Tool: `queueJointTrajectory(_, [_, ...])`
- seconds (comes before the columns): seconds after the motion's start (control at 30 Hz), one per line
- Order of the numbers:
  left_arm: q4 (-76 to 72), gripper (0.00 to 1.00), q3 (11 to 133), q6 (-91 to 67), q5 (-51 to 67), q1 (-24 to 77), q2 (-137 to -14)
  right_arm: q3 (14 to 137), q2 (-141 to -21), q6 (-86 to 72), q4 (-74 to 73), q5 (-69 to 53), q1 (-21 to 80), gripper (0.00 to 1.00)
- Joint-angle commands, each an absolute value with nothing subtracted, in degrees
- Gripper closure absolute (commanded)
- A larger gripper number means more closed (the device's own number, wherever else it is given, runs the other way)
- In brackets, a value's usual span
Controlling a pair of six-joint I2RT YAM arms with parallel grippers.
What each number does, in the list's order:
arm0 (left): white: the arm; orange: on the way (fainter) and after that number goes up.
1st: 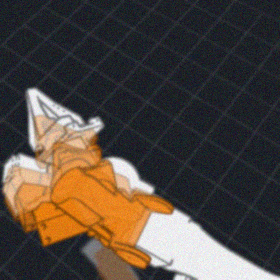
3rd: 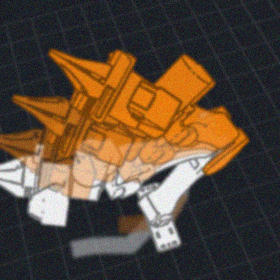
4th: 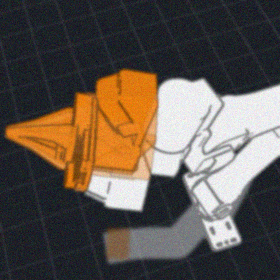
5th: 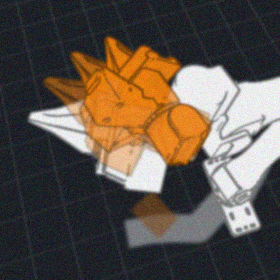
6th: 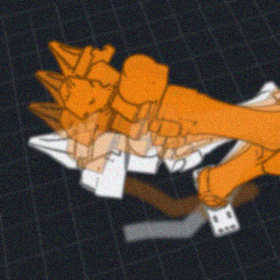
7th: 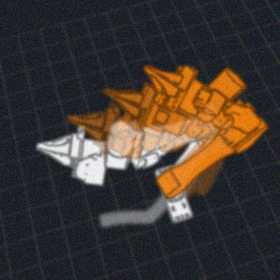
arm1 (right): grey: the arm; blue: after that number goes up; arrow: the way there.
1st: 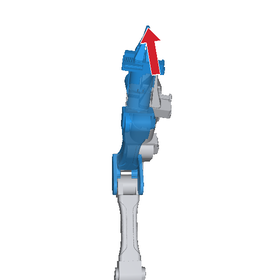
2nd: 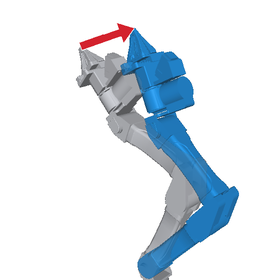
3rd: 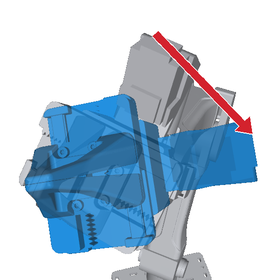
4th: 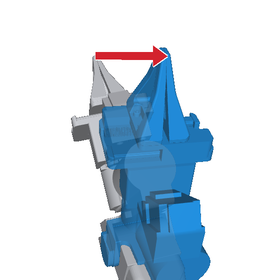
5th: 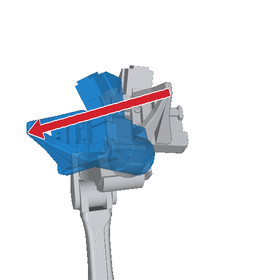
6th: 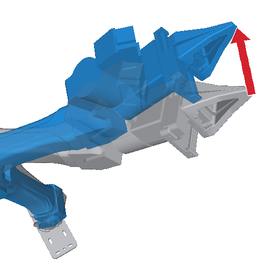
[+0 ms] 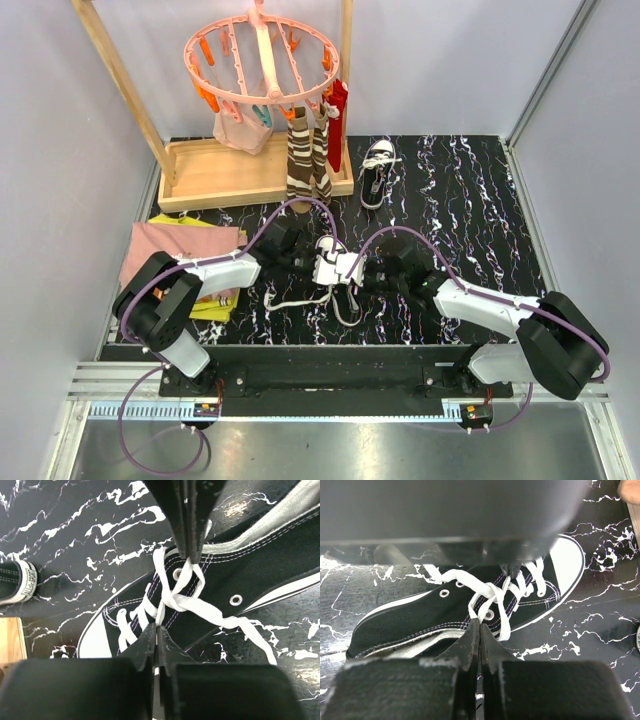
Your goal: Tie the shoes
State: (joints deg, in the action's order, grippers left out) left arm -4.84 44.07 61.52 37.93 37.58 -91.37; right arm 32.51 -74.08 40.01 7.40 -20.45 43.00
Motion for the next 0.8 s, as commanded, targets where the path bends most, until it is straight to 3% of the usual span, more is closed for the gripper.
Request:
queueJointTrajectory(0.0, [-6.9, 1.00, 46.4, 60.5, 37.1, 40.3, -91.7, 34.5, -71.7, 39.2, 10.1, -20.1, 44.0, 0.83])
queueJointTrajectory(0.1, [-4.3, 1.00, 45.8, 60.6, 36.3, 39.1, -89.9, 36.1, -68.3, 36.7, 6.3, -17.7, 43.8, 0.61])
queueJointTrajectory(0.2, [-1.4, 1.00, 45.3, 60.1, 36.6, 37.4, -87.4, 36.0, -62.9, 35.9, 1.1, -17.7, 42.7, 0.53])
queueJointTrajectory(0.27, [-0.1, 1.00, 45.8, 57.9, 37.1, 35.7, -85.6, 34.7, -59.9, 36.4, -3.2, -17.4, 42.2, 0.40])
queueJointTrajectory(0.33, [2.7, 1.00, 46.4, 55.6, 37.7, 33.9, -84.2, 33.8, -56.3, 37.3, -6.9, -17.2, 41.7, 0.37])
queueJointTrajectory(0.53, [5.0, 1.00, 48.3, 45.8, 38.5, 29.5, -80.5, 29.8, -54.7, 45.2, -11.4, -18.5, 41.7, 0.51])
queueJointTrajectory(0.77, [6.6, 1.00, 49.0, 38.9, 38.4, 25.5, -77.3, 33.5, -66.9, 52.9, -12.6, -22.6, 41.7, 0.64])
